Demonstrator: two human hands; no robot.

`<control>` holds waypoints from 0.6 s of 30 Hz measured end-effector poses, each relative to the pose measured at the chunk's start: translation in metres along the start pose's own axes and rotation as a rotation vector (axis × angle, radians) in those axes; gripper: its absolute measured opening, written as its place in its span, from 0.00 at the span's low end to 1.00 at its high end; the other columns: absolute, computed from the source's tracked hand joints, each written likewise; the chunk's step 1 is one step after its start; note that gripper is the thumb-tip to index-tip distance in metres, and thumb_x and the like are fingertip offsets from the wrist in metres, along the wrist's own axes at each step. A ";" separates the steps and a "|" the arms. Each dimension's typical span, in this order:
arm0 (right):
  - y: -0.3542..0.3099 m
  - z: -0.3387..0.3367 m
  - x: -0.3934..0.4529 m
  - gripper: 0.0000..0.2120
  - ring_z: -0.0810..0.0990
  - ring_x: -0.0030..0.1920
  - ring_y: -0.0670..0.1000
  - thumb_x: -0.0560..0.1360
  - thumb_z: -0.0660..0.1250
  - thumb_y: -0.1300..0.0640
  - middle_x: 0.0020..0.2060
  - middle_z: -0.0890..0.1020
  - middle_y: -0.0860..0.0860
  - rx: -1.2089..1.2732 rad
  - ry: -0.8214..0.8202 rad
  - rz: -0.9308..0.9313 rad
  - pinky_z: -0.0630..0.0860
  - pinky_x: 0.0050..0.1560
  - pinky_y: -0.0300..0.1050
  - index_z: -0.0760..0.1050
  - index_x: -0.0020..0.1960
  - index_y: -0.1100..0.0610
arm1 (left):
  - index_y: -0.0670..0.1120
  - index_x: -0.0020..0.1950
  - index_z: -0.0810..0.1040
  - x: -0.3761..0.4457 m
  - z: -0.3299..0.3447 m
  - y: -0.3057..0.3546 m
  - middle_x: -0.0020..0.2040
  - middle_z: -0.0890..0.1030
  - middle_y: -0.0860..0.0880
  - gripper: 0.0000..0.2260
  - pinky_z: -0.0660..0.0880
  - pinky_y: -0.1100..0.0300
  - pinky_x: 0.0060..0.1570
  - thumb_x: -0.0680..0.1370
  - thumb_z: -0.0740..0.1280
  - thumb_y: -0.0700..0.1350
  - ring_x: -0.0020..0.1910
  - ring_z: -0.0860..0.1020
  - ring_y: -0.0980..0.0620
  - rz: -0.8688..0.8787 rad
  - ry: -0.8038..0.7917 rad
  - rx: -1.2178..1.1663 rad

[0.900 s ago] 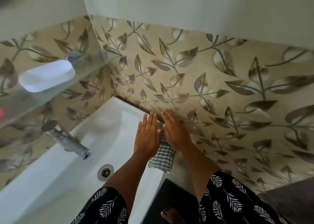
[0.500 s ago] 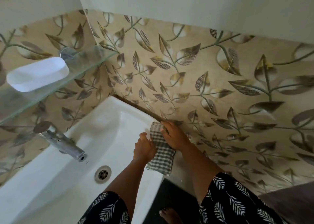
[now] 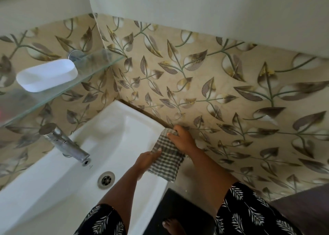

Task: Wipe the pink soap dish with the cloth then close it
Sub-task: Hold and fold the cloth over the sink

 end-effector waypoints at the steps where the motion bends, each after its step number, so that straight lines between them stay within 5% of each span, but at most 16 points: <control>1: -0.004 -0.003 -0.002 0.12 0.71 0.36 0.49 0.76 0.63 0.51 0.35 0.71 0.48 0.052 -0.018 0.024 0.68 0.37 0.48 0.64 0.37 0.50 | 0.45 0.54 0.80 -0.004 -0.003 0.001 0.54 0.83 0.45 0.31 0.76 0.48 0.59 0.63 0.71 0.67 0.52 0.81 0.46 0.018 -0.008 -0.006; 3: -0.013 -0.009 -0.005 0.05 0.77 0.46 0.54 0.76 0.63 0.54 0.45 0.77 0.54 0.206 -0.068 0.084 0.74 0.48 0.52 0.73 0.47 0.56 | 0.44 0.55 0.80 -0.012 -0.012 0.006 0.55 0.83 0.46 0.36 0.77 0.47 0.59 0.57 0.73 0.67 0.53 0.81 0.46 0.063 -0.045 -0.067; 6: -0.035 -0.016 -0.003 0.21 0.75 0.60 0.57 0.77 0.63 0.54 0.62 0.75 0.56 0.382 -0.128 0.230 0.72 0.60 0.51 0.69 0.68 0.59 | 0.42 0.60 0.77 -0.028 -0.029 0.022 0.57 0.82 0.45 0.38 0.76 0.46 0.59 0.58 0.76 0.64 0.57 0.80 0.44 0.135 -0.131 -0.218; 10: -0.082 -0.027 0.001 0.16 0.79 0.50 0.54 0.78 0.62 0.55 0.48 0.78 0.52 0.272 -0.120 0.254 0.71 0.50 0.44 0.73 0.64 0.61 | 0.40 0.58 0.78 -0.060 -0.060 0.058 0.56 0.82 0.41 0.29 0.78 0.44 0.56 0.64 0.76 0.57 0.55 0.80 0.41 0.235 -0.040 -0.318; 13: -0.125 -0.039 -0.005 0.16 0.79 0.55 0.58 0.75 0.65 0.57 0.53 0.80 0.57 0.412 -0.059 0.081 0.75 0.51 0.49 0.75 0.61 0.62 | 0.41 0.57 0.79 -0.087 -0.088 0.093 0.55 0.83 0.41 0.25 0.78 0.45 0.55 0.67 0.74 0.56 0.54 0.81 0.42 0.321 0.060 -0.293; 18: -0.199 -0.053 -0.003 0.20 0.84 0.48 0.54 0.70 0.72 0.49 0.51 0.83 0.57 0.672 -0.118 -0.027 0.80 0.49 0.52 0.77 0.57 0.59 | 0.43 0.53 0.81 -0.137 -0.128 0.159 0.51 0.84 0.43 0.14 0.80 0.52 0.44 0.73 0.72 0.50 0.51 0.82 0.44 0.472 0.184 -0.277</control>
Point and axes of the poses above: each hand's wrist, its own x-axis towards the middle knuckle, its own z-axis out of the palm, y = z × x, the point moved 3 cm from there along x, towards the middle knuckle
